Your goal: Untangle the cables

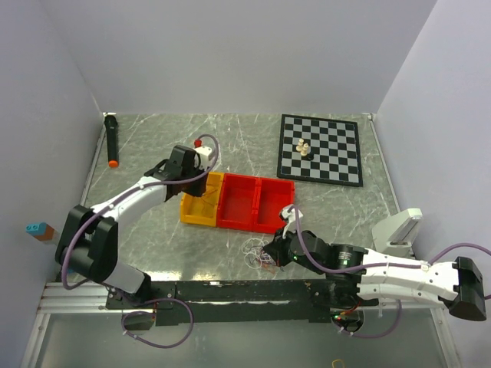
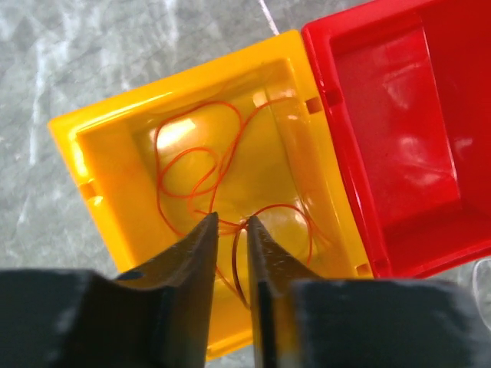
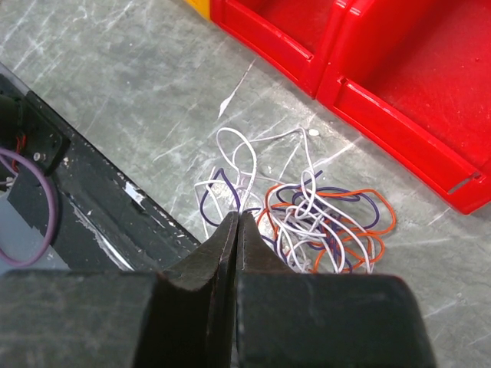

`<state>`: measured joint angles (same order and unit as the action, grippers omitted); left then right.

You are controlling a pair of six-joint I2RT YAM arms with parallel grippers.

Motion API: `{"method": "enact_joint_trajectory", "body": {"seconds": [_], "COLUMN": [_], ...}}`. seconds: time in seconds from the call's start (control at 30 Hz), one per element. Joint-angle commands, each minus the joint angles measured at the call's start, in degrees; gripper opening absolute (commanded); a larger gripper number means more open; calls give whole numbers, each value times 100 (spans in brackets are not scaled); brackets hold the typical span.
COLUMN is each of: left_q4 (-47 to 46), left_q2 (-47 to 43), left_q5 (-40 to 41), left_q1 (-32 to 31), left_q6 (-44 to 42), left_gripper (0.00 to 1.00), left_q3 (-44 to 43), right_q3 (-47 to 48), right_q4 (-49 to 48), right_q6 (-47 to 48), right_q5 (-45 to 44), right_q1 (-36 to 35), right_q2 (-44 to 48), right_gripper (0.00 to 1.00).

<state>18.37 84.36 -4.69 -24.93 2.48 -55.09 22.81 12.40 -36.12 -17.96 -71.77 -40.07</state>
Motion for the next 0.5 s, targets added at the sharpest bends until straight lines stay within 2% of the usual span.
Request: {"method": "enact_joint_trajectory", "body": {"seconds": [0.0, 0.03, 0.13, 0.2, 0.3, 0.47], "left_q4": [34, 218, 701, 1035, 1571, 2109], "left_q2": [134, 73, -322, -630, -850, -895], "left_q5": [-601, -891, -1866, -2341, -3298, -4196], "left_q1": [-3, -3, -3, -3, -12, -293], "left_q6": [-378, -502, -906, -1135, -1686, -2505], "left_gripper": [32, 40, 73, 84, 93, 92], "left_q3": [-387, -510, -730, -915, -1047, -899], "right_q3": [215, 241, 294, 356, 461, 716], "right_q4": [-256, -265, -352, -431, -589, -1019], "right_q6": [78, 105, 193, 272, 421, 746], "right_q5": [-33, -24, 29, 81, 178, 441], "right_q1": [-48, -48, -48, -48, -39, -39], "right_q2": [-79, -97, -150, -202, -325, -475], "right_gripper": [0, 0, 0, 0, 0, 0]}}
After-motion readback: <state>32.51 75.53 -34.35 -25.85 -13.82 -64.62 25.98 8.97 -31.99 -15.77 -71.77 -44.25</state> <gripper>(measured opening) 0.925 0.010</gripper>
